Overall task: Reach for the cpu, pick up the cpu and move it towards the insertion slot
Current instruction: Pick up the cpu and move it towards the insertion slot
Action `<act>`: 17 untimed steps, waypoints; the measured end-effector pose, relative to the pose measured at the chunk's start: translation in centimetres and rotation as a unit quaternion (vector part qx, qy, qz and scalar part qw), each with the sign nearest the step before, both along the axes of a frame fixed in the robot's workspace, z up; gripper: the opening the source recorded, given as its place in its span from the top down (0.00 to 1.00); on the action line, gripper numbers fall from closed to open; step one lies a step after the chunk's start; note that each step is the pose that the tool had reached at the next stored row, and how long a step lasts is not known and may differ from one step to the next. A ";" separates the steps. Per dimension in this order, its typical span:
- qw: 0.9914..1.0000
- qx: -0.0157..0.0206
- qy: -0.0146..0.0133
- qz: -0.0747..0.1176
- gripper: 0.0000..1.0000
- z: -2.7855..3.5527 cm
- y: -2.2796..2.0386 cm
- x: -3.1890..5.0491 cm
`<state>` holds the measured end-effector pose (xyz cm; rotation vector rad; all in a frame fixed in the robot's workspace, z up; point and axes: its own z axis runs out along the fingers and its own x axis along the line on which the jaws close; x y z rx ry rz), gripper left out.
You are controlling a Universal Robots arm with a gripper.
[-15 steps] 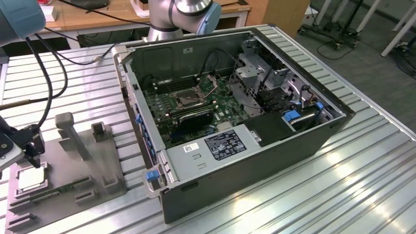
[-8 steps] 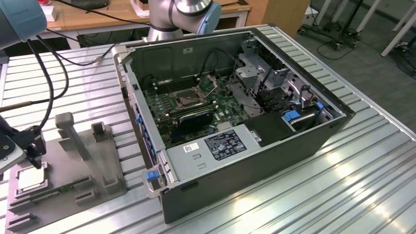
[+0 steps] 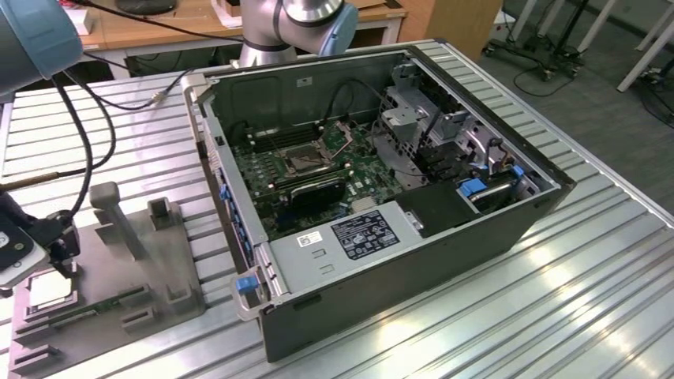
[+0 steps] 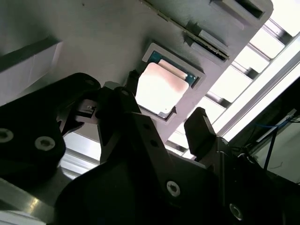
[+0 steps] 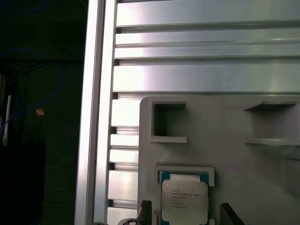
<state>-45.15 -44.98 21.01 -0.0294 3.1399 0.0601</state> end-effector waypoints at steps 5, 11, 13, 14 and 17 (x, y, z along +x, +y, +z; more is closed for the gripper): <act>1.000 0.000 0.000 0.000 0.33 -0.68 0.00 0.04; 1.000 0.000 0.000 0.000 0.20 -1.58 0.00 0.07; 1.000 0.000 0.000 -0.001 0.20 -1.90 0.03 0.07; 1.000 0.000 0.000 -0.002 0.20 -2.04 0.06 0.07; 1.000 0.000 0.000 -0.004 0.20 -2.43 0.14 0.07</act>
